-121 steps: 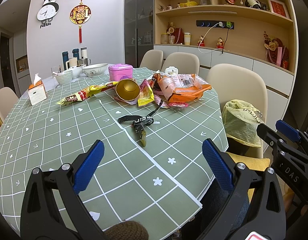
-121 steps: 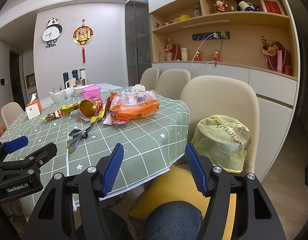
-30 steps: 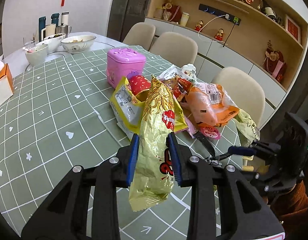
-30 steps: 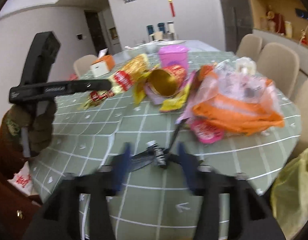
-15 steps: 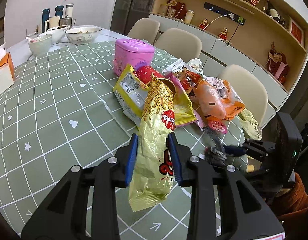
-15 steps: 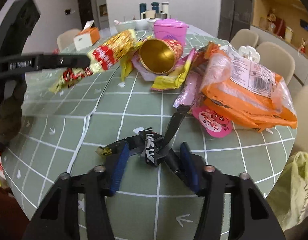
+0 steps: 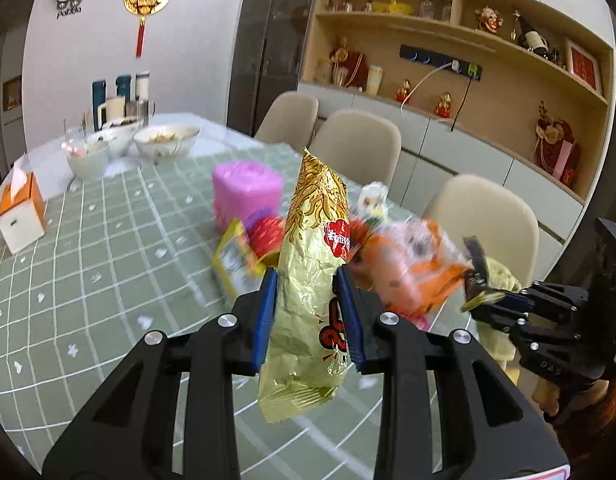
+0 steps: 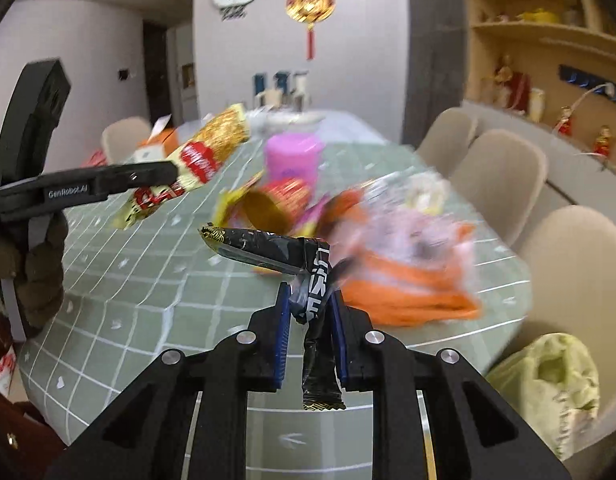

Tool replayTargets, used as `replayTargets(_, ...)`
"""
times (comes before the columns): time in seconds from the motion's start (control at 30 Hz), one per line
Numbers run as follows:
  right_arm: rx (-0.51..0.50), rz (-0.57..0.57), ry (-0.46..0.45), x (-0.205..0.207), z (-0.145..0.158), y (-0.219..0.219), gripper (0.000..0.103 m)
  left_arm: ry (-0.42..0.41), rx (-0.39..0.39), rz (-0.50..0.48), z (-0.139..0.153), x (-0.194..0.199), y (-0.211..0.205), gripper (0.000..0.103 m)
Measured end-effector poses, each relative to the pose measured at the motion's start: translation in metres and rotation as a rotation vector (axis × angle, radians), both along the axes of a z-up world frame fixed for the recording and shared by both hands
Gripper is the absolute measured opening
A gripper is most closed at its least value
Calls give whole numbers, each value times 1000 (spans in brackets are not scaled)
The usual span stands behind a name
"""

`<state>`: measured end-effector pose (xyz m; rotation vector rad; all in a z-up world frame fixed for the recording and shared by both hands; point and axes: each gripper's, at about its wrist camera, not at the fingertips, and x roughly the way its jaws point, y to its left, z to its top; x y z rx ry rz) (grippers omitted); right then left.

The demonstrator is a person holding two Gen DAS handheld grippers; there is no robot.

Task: Collect trash
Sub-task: 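Lift the gold wrapper with the left gripper while the right lifts the black strap, then drop the gold wrapper and black strap into the yellow-green trash bag with both grippers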

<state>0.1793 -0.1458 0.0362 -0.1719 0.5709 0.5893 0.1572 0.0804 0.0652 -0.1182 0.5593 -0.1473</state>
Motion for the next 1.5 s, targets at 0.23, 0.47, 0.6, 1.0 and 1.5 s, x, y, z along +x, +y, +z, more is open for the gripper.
replayTargets(0.23, 28, -163, -81, 5, 17, -94, 19, -59, 31, -65, 15, 13, -83, 29)
replayTargets(0.47, 9, -332, -104, 8, 14, -187, 19, -57, -142, -241, 1, 46, -173, 29)
replayTargets(0.6, 13, -433, -97, 13, 7, -232, 19, 23, -244, -356, -21, 80, -227, 29)
replayTargets(1.0, 41, -627, -13, 38, -33, -329, 19, 232, -236, -495, -97, 173, -373, 29)
replayTargets(1.5, 101, -685, 65, 61, -79, -366, 19, 632, 4, -572, -216, 219, -469, 27)
